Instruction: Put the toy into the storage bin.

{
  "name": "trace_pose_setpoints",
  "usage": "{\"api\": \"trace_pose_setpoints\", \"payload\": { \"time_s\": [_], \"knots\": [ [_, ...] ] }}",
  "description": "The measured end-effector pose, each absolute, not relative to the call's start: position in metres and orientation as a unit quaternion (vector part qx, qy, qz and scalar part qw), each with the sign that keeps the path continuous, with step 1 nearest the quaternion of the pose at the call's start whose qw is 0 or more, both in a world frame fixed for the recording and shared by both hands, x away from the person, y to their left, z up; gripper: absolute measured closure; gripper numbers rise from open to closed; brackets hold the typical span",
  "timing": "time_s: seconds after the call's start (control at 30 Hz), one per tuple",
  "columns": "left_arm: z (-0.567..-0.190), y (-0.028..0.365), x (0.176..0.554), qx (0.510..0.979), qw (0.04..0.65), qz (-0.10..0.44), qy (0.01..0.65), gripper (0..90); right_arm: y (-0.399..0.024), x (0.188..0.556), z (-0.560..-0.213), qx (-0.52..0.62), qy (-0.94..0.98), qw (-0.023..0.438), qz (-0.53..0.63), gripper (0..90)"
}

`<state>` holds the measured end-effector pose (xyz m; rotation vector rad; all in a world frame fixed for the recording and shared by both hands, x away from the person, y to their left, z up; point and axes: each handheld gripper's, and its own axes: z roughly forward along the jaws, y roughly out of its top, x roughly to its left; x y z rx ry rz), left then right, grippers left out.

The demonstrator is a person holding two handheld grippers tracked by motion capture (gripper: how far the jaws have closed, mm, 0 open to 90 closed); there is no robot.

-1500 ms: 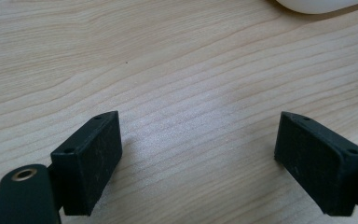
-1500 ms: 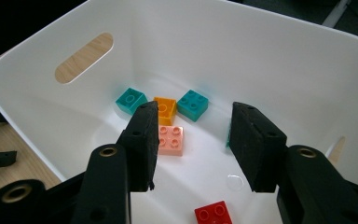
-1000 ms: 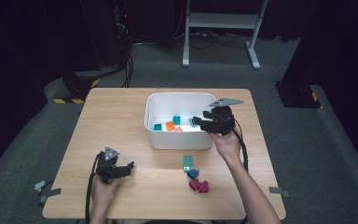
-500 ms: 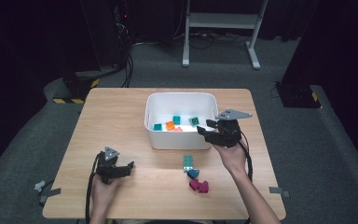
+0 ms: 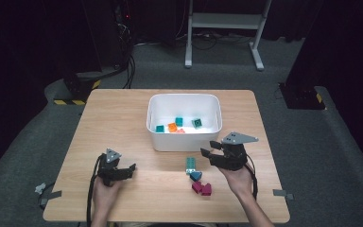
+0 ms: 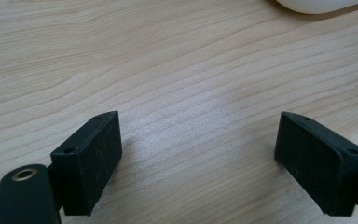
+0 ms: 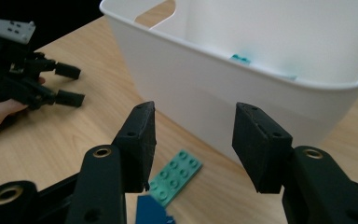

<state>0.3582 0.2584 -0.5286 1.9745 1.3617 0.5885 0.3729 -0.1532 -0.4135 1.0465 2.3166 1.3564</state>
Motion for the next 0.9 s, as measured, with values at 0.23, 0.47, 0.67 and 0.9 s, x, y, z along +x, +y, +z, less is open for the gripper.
{"api": "trace_pose_setpoints", "payload": {
  "time_s": [0.23,0.47,0.67,0.9],
  "knots": [
    [-0.529,0.258,0.358,0.755,0.33,0.225,0.521,14.9,-0.148,0.357,-0.439,0.354,0.812,0.117,0.449,48.1],
    [-0.529,0.258,0.358,0.755,0.33,0.225,0.521,15.0,-0.141,0.353,-0.461,0.35,0.826,0.098,0.432,46.6],
    [-0.529,0.258,0.358,0.755,0.33,0.225,0.521,14.9,-0.137,0.353,-0.473,0.346,0.836,0.093,0.416,45.4],
    [-0.529,0.258,0.358,0.755,0.33,0.225,0.521,14.9,-0.134,0.354,-0.481,0.348,0.842,0.083,0.403,44.0]
  ]
}}
